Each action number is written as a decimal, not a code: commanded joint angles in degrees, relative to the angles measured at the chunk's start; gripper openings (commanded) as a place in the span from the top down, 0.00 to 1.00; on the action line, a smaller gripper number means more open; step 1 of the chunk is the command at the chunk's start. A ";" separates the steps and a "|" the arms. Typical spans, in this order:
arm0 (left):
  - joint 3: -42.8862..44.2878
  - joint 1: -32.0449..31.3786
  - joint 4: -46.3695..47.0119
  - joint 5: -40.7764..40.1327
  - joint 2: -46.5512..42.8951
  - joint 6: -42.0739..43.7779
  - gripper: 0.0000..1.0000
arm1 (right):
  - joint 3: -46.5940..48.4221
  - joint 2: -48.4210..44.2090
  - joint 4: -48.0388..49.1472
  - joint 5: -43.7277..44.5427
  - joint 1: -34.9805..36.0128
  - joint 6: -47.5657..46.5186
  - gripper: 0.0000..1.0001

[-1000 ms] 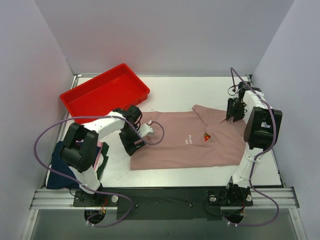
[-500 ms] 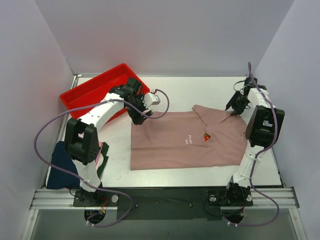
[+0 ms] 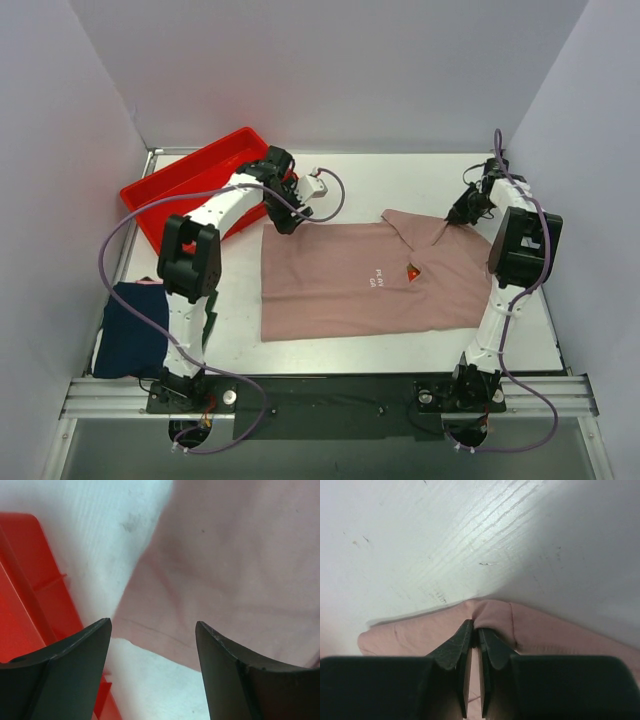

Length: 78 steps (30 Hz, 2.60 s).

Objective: Fold and stack the t-shirts
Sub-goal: Grap the side of the flattened tshirt furthest away from the robot with both arms, then fold the other side of the tshirt into a rectangle

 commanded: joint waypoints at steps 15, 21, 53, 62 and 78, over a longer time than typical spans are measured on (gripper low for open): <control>19.84 0.08 -5.68 0.16 16.31 4.84 0.20 | -1.07 -6.17 0.46 -5.03 -0.63 -0.18 1.00; 19.32 -0.09 -10.43 4.65 17.98 8.53 0.22 | -1.33 -8.99 0.19 -8.90 -1.16 -0.80 1.00; -12.23 -4.39 -11.73 7.53 -12.25 4.06 1.00 | -23.38 -31.41 -7.63 -24.02 -16.63 -5.53 1.00; -16.90 -8.18 -35.99 17.47 -13.21 18.88 0.42 | -26.73 -29.65 -7.46 -23.49 -16.01 -6.68 1.00; -20.58 -5.10 -16.85 3.23 -13.30 13.64 0.28 | -26.73 -29.12 -8.25 -22.17 -15.75 -7.12 1.00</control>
